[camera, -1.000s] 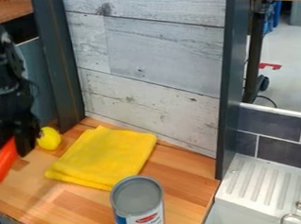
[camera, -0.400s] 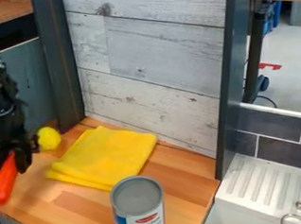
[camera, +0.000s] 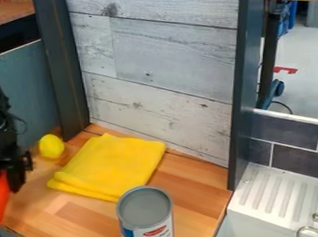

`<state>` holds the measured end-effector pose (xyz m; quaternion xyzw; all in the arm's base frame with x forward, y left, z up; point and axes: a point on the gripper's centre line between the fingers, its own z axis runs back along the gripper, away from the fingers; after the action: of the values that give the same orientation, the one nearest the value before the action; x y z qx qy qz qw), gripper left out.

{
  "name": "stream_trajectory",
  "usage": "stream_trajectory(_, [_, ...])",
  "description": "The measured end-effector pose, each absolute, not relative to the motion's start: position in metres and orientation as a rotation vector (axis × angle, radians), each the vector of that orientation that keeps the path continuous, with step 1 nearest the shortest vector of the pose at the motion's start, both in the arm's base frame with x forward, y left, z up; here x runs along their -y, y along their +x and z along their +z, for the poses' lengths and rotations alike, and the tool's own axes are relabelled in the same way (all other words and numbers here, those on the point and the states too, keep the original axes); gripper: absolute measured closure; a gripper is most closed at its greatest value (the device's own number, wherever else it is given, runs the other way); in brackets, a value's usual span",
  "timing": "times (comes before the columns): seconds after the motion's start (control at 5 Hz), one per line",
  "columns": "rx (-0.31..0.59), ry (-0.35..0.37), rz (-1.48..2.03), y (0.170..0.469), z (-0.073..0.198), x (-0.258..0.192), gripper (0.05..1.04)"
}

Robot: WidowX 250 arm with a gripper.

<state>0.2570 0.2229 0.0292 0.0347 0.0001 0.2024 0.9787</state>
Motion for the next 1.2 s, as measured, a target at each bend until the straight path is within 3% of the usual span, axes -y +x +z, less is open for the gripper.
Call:
stream_trajectory(0.8, [-0.047, 0.062, 0.432, 0.264, 0.01, -0.243, 0.523])
stream_trajectory(1.2, [0.003, 0.059, 0.427, 0.275, 0.012, -0.251, 0.523])
